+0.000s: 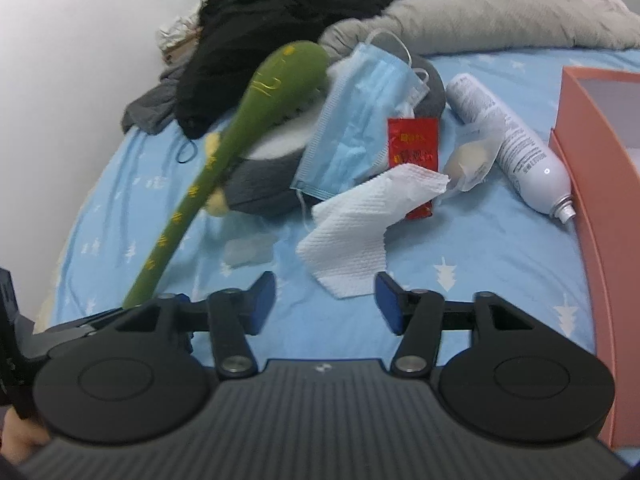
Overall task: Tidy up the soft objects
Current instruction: 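Move both tools away from the box toward the remaining items, then grasp the white wet wipe with right tool while left tool grasps the clear cup, then carry wet wipe with right tool while left tool carries clear cup to the box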
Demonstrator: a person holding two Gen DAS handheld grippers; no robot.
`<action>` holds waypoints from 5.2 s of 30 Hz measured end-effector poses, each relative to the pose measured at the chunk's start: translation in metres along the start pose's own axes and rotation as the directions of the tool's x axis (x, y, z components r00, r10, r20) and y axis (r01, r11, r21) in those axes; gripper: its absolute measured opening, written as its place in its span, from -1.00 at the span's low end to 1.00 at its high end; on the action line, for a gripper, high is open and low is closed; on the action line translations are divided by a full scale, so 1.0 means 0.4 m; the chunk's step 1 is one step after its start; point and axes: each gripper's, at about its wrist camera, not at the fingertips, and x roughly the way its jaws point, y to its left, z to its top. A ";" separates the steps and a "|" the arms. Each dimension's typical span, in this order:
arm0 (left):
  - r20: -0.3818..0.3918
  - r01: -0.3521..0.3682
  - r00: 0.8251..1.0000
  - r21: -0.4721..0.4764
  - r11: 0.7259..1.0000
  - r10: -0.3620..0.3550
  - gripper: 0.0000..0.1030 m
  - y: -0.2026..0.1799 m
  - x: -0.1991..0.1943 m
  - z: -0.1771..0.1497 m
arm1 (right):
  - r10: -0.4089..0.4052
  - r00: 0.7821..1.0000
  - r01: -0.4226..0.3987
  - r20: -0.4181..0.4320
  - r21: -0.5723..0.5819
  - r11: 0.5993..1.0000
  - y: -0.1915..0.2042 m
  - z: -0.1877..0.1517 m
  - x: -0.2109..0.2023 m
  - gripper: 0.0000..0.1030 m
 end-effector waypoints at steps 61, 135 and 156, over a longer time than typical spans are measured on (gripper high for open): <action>0.111 -0.032 0.993 -0.011 0.999 0.033 -0.80 -0.017 -0.104 -0.063 | -0.003 1.000 0.004 -0.021 0.083 0.997 -0.009 -0.043 -0.005 -0.67; -0.006 0.378 0.915 0.358 0.853 -0.403 -0.80 -0.735 -0.347 -0.235 | -0.297 0.916 0.223 0.270 0.271 0.936 -0.311 -0.309 -0.642 -0.67; -0.143 0.421 0.907 0.368 0.829 -0.396 -0.79 -0.979 -0.008 -0.086 | -0.347 0.910 0.257 0.225 0.350 0.901 -0.631 -0.130 -0.541 -0.67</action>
